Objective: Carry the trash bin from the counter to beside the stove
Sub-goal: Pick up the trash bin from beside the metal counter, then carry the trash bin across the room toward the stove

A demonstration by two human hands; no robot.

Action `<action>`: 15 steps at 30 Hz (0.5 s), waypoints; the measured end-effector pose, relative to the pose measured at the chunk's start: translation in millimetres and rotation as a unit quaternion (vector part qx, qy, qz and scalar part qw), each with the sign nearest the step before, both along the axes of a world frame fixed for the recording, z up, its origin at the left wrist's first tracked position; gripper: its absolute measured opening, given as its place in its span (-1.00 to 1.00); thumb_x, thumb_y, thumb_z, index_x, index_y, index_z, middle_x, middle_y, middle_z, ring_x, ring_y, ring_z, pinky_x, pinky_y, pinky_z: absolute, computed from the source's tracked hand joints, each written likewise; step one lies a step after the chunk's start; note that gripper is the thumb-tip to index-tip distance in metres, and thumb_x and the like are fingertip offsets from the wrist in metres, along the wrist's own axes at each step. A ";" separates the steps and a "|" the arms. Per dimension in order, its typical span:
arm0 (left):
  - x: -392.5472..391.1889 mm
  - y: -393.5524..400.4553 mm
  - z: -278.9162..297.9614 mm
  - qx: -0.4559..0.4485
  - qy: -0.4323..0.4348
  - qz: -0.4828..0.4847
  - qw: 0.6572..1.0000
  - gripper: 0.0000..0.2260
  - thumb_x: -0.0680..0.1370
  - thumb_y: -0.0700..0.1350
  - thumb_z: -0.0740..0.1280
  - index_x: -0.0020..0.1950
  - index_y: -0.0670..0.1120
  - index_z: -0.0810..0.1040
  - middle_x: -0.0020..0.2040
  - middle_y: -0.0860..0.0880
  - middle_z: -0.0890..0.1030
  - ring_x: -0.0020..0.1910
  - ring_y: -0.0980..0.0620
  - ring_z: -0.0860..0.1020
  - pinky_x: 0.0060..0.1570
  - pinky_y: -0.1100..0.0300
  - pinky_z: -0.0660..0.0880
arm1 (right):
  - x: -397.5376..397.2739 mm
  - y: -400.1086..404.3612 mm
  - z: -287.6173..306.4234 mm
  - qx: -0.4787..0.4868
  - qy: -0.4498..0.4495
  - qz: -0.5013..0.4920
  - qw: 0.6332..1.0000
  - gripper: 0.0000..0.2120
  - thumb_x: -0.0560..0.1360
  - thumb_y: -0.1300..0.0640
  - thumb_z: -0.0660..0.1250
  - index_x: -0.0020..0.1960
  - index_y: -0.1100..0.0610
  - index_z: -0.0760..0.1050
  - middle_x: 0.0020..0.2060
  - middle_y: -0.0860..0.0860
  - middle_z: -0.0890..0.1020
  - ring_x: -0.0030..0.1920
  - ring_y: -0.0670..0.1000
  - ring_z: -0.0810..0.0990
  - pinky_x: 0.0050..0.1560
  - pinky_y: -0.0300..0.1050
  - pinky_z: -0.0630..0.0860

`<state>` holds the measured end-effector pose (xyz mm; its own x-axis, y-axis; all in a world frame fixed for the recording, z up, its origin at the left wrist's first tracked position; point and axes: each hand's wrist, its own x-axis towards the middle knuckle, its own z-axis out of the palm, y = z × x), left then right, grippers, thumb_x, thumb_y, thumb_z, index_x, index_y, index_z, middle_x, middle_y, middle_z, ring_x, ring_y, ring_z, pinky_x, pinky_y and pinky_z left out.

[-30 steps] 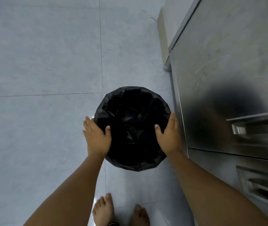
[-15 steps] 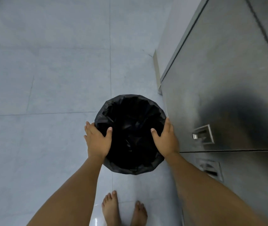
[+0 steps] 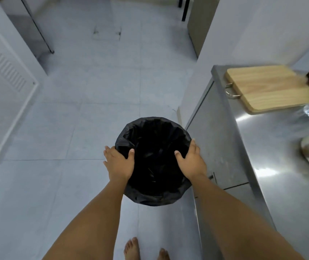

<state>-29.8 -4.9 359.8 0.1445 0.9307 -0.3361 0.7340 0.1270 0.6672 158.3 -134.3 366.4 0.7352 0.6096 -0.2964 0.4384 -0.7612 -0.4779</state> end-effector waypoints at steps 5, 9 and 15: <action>-10.5 14.2 44.0 0.001 -0.009 -0.010 1.000 -0.25 0.58 0.17 0.23 0.58 -0.27 0.05 0.63 -0.21 -0.01 0.62 -0.15 -0.05 0.58 -0.12 -0.07 | -9.1 12.1 45.0 -0.013 -0.003 0.006 1.000 -0.19 0.57 -0.23 0.14 0.60 0.12 -0.16 0.57 0.13 0.09 0.43 0.22 0.36 0.33 0.10 0.38; -14.8 31.5 64.2 0.002 -0.016 -0.016 1.000 -0.24 0.58 0.17 0.23 0.58 -0.28 0.05 0.63 -0.22 -0.02 0.62 -0.16 -0.06 0.58 -0.13 -0.05 | -10.3 29.3 67.3 -0.019 -0.015 0.013 1.000 -0.19 0.57 -0.24 0.13 0.61 0.12 -0.15 0.56 0.13 0.12 0.42 0.22 0.37 0.31 0.10 0.40; -12.0 64.1 75.7 -0.006 -0.011 -0.018 1.000 -0.23 0.58 0.18 0.22 0.58 -0.26 0.03 0.63 -0.21 -0.03 0.62 -0.15 -0.07 0.58 -0.13 -0.06 | -1.7 61.7 81.0 -0.021 -0.015 0.023 0.999 -0.19 0.56 -0.26 0.12 0.61 0.10 -0.13 0.56 0.12 0.14 0.43 0.21 0.36 0.32 0.11 0.40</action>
